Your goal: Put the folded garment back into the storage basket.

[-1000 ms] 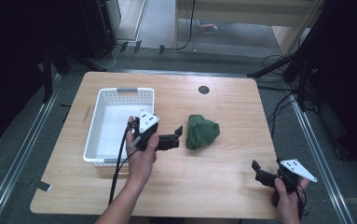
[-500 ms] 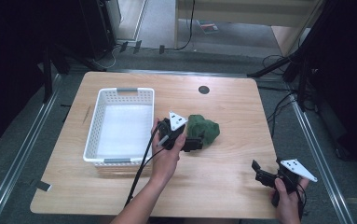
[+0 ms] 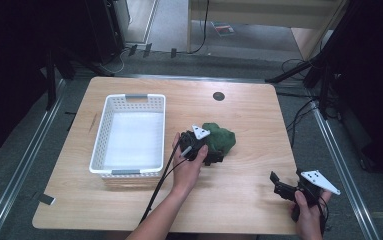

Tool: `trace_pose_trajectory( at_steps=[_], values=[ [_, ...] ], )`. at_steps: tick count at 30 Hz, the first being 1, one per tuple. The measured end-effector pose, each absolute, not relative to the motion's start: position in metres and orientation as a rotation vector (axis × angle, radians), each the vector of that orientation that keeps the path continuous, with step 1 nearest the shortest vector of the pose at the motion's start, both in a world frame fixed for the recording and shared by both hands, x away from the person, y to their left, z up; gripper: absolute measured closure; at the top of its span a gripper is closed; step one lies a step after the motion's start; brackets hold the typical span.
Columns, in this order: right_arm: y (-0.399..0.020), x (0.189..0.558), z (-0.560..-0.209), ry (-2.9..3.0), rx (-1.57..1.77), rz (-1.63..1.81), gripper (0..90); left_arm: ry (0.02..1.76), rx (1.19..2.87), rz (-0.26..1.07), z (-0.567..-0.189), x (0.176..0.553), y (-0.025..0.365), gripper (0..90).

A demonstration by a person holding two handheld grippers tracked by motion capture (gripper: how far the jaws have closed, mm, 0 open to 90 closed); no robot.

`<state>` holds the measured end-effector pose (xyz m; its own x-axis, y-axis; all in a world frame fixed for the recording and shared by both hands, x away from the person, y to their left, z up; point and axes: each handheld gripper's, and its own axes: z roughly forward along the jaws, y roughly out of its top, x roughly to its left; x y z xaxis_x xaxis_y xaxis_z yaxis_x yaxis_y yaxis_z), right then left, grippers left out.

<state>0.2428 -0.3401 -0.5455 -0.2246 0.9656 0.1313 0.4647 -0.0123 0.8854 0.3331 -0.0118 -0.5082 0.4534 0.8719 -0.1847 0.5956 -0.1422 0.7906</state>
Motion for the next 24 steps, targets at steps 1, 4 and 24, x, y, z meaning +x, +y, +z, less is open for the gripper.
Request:
trace_pose_trajectory(
  at_steps=[1, 4, 24],
  values=[
    [-0.34, 0.243, -0.545, 1.725, 1.488, 1.191, 0.0, 1.242, 1.845, 0.405, -0.508, 0.333, -0.012, 0.0],
    [-0.34, 0.243, -0.546, 1.725, 1.489, 1.192, 0.0, 1.255, 1.861, 0.384, -0.517, 0.337, -0.016, 0.0],
    [-0.34, 0.243, -0.546, 1.727, 1.496, 1.193, 0.1, 1.28, 1.95, 0.443, -0.536, 0.337, -0.031, 25.9]
  ],
)
